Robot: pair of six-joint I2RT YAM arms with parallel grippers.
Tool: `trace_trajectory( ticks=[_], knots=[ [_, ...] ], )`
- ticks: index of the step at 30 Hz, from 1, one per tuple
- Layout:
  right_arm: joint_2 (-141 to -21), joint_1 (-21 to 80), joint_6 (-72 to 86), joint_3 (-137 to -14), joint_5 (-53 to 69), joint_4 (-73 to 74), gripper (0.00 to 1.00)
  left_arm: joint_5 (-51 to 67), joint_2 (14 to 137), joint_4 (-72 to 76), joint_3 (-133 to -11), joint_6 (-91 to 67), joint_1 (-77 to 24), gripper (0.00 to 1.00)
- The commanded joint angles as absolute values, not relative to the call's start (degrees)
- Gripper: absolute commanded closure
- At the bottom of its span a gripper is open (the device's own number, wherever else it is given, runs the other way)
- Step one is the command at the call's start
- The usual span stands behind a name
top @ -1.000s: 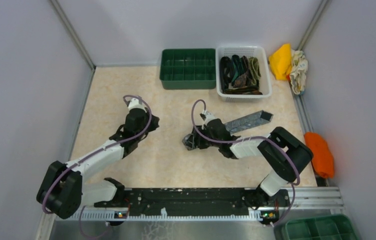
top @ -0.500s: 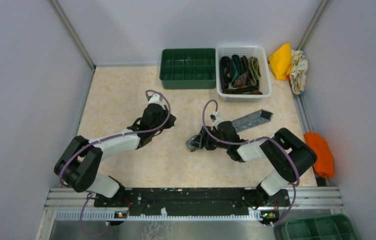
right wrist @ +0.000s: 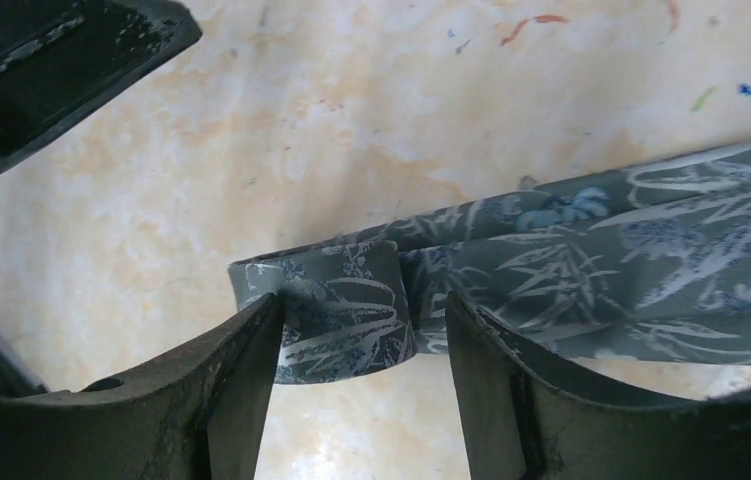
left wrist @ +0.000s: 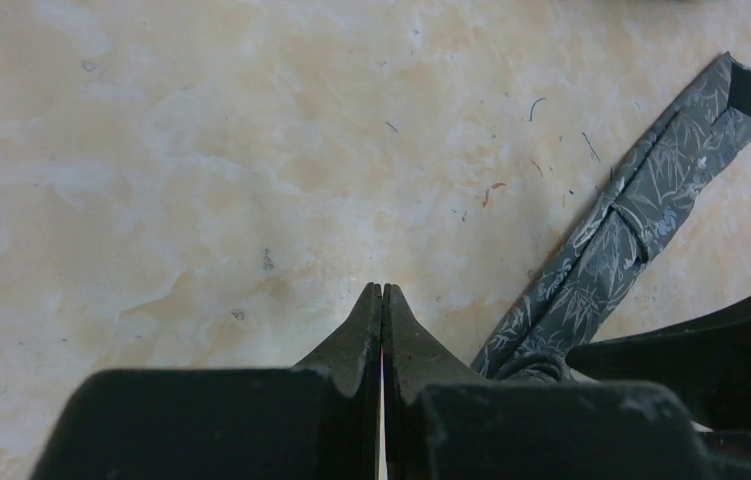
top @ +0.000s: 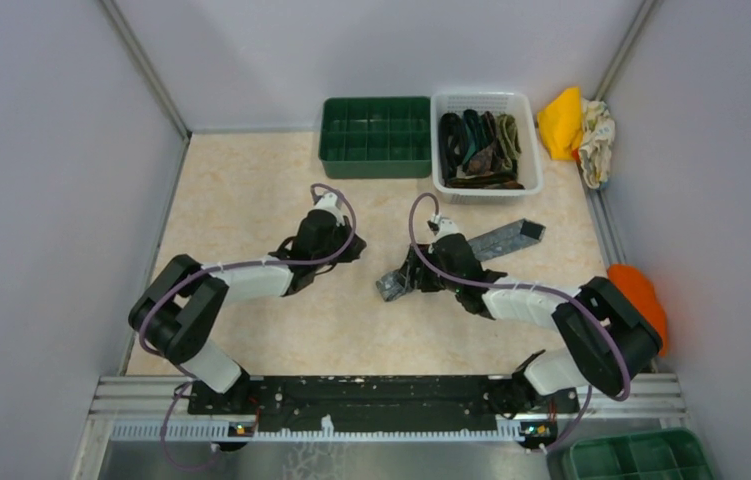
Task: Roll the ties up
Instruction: Roll the tie at the center of the board.
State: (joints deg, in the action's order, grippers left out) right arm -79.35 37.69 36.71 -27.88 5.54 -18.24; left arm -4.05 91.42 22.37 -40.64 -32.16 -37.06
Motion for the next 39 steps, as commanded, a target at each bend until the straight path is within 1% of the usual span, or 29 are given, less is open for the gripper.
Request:
trace_trajectory(
  ticks=[1,7,13,16,19,22,24,26,27,28,33,39],
  knots=[
    [-79.7,37.1,31.9,-32.0,-1.8,-10.7,0.4,-0.5,93.0,26.4,-42.2,-30.5,-37.9,1.0],
    [-78.5,37.2,31.2,-31.6,-8.7,-8.1,0.45,5.1,95.1,28.9,-42.4,-29.1,-38.0,1.0],
    [-77.2,37.9,29.2,-33.8,-10.4,-4.3,0.47,11.6,100.5,32.1,-44.4,-27.9,-38.1,1.0],
    [-73.3,39.5,29.4,-33.9,-11.3,-3.0,0.46,12.7,103.6,33.9,-45.6,-26.9,-38.1,1.0],
    [-67.7,42.2,31.0,-33.1,-12.3,-0.7,0.39,12.7,106.5,35.5,-46.7,-26.0,-38.0,1.0],
    [-63.7,45.3,32.6,-31.6,-13.0,2.5,0.39,14.7,108.9,36.8,-48.0,-25.4,-38.0,1.0],
    [-62.4,46.6,34.2,-30.0,-11.7,3.4,0.47,16.6,110.1,37.2,-48.7,-25.8,-38.0,1.0],
    [-62.0,47.4,35.9,-28.3,-9.3,2.8,0.63,18.1,110.5,37.7,-48.6,-26.7,-38.0,1.0],
    [-62.1,47.8,36.7,-27.6,-8.4,2.2,0.75,18.6,110.4,38.1,-48.2,-27.2,-38.0,1.0],
    [-62.3,48.4,37.2,-26.7,-7.7,1.3,0.8,19.0,110.3,38.4,-47.9,-27.5,-38.1,1.0],
    [-65.4,49.1,38.5,-24.5,-6.8,-2.7,0.82,20.3,109.4,39.4,-45.5,-27.9,-38.5,1.0],
    [-72.6,49.1,37.0,-26.3,-6.9,-7.6,0.83,21.0,110.4,40.5,-44.1,-28.7,-39.4,1.0]
  ],
)
